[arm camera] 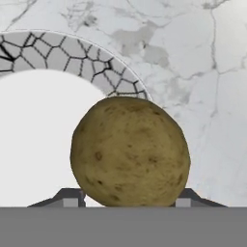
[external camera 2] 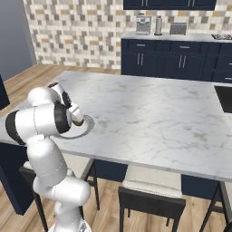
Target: Take the cheese, fish, and potato from the fridge and place them on the plate on the dining counter to create an appetizer plate.
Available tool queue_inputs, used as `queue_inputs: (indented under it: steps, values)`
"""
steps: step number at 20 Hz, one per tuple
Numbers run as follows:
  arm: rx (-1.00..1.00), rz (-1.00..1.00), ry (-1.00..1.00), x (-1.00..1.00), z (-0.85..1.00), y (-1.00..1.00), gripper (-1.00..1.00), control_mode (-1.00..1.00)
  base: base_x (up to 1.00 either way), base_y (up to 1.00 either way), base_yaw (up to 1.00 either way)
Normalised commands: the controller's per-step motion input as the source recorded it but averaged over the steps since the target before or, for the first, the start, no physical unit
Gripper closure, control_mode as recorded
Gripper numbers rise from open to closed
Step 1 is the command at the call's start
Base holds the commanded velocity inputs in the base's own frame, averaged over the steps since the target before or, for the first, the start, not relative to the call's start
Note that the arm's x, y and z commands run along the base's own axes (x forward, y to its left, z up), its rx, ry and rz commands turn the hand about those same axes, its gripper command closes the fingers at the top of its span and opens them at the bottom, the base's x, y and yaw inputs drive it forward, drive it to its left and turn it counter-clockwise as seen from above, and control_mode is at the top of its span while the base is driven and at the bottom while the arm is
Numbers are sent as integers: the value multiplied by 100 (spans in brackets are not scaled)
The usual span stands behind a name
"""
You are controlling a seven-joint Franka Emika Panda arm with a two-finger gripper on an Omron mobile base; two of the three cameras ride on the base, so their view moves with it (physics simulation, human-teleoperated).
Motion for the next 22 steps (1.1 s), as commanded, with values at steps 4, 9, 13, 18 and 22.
queue_inputs:
  steps: [4,9,13,18,22]
  values:
    - [0,0,0,64,-37,0,100,-100,0,0,0]
    - [0,0,0,63,-32,6,100,-100,0,0,0]
    - [0,0,0,44,-32,23,100,-100,0,0,0]
    - [0,0,0,11,-21,18,-100,-100,0,0,0]
    - [0,-1,0,-28,6,-4,-100,-100,0,0,0]
